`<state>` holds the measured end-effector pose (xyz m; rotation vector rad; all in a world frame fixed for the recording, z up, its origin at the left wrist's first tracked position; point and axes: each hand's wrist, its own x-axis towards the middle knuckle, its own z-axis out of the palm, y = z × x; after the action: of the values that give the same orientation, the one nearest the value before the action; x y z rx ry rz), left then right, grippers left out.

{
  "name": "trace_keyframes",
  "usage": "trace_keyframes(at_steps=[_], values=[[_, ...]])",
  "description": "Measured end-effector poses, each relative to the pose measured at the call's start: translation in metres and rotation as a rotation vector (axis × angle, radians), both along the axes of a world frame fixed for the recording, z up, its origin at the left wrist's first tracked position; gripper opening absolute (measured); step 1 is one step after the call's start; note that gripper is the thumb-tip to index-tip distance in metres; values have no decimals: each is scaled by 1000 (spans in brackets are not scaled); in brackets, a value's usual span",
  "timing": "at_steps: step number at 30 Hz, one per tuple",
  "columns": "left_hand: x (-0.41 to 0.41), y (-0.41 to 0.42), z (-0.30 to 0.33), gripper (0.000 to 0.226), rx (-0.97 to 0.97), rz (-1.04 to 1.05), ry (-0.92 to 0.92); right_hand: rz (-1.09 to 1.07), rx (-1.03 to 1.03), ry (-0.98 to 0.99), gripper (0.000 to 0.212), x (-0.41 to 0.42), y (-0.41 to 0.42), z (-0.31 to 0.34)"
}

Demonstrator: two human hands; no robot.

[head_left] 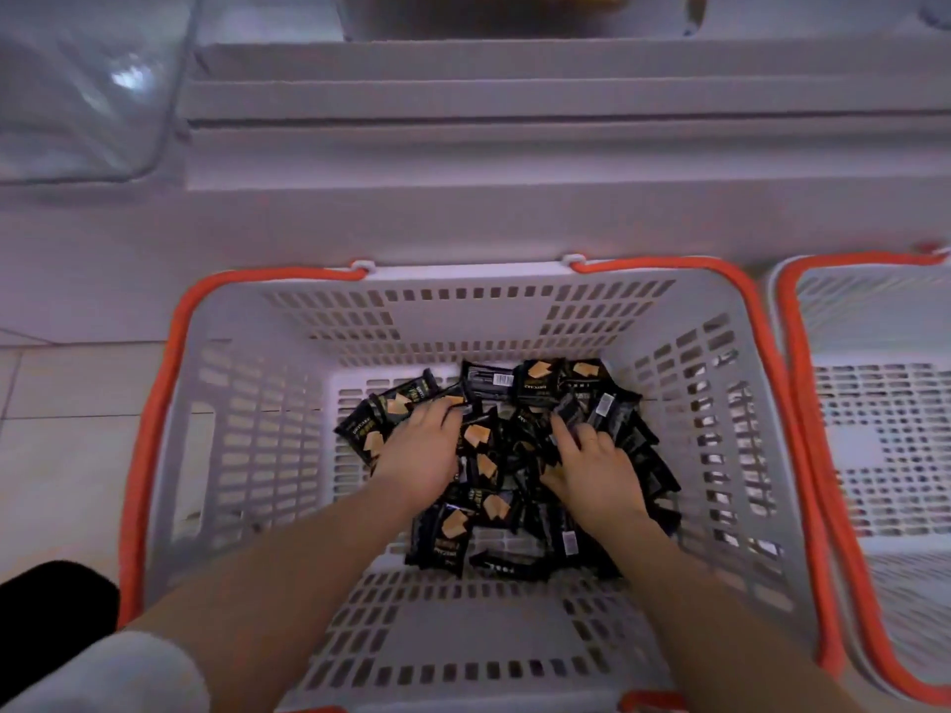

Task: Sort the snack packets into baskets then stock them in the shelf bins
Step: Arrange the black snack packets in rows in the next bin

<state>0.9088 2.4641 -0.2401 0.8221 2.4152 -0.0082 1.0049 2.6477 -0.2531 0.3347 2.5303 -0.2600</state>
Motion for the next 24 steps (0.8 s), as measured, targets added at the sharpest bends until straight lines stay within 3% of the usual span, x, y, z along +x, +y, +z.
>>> trace_keyframes(at_steps=[5, 8, 12, 17, 21, 24], values=[[-2, 21, -22, 57, -113, -2, 27, -213, -172, 82, 75, -11, -6, -11], [-4, 23, -26, 55, -140, 29, -10, -251, -168, 68, 77, -22, -10, -18], [-4, 16, -21, 54, -58, 209, -183, -290, -188, 165, 49, -27, -11, -13], [1, -7, 0, 17, 391, 771, -524, -870, -721, 320, 28, -14, -6, 19], [20, -32, 20, 11, 548, 1093, -772, -1316, -1319, 194, 24, 4, -13, 45], [33, -42, 31, 16, 627, 1191, -804, -1307, -1296, 93, 26, 10, -27, 59]])
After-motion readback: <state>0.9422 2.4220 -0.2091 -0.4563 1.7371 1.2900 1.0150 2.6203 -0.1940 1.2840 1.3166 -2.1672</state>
